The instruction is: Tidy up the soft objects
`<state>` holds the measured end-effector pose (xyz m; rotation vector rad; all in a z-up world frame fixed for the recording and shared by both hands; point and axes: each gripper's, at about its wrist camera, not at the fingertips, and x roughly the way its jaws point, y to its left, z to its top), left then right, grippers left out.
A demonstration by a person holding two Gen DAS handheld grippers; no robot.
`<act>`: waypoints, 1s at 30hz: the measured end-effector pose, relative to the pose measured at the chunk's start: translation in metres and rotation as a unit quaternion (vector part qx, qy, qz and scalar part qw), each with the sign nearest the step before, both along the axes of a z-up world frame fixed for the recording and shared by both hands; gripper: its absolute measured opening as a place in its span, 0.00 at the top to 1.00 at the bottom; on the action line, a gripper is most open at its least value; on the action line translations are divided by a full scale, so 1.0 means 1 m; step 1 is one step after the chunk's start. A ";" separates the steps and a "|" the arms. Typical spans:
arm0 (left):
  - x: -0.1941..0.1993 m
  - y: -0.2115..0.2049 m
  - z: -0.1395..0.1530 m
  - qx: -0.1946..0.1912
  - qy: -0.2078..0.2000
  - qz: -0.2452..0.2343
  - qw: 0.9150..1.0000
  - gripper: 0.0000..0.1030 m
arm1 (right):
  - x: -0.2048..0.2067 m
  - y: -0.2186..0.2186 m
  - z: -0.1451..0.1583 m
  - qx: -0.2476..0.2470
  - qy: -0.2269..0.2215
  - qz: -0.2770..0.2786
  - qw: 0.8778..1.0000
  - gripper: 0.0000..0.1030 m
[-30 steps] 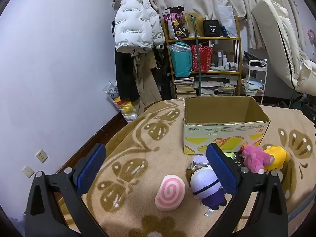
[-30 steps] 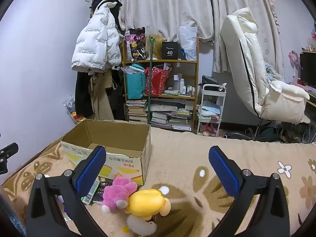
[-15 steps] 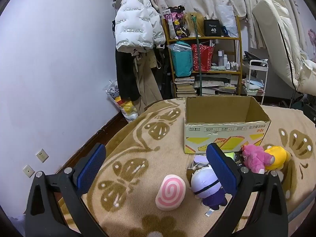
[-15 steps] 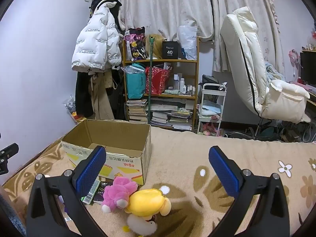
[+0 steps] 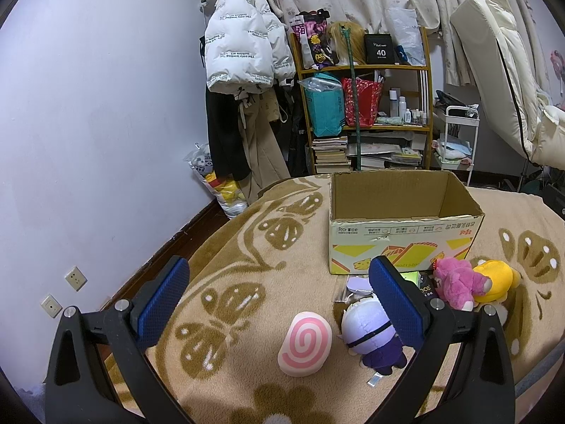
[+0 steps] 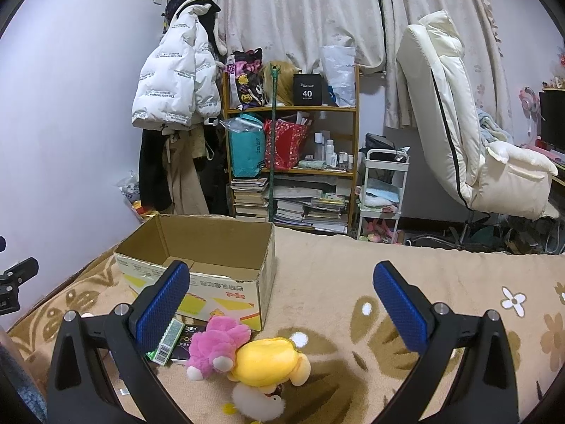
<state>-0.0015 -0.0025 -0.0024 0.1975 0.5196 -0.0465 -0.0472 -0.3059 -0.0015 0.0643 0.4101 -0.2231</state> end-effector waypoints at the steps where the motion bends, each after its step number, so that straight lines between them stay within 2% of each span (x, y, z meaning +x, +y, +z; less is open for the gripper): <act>1: -0.001 -0.001 -0.001 0.001 0.000 0.000 1.000 0.02 | 0.000 0.001 0.000 -0.001 0.000 0.000 1.000 0.00; 17: 0.000 0.000 -0.004 0.001 0.002 0.000 1.000 0.02 | 0.002 0.014 -0.002 -0.006 0.001 0.004 1.000 0.00; 30: 0.002 0.000 -0.009 0.003 0.003 0.000 1.000 0.02 | 0.000 0.007 0.000 -0.005 0.002 0.006 1.000 0.00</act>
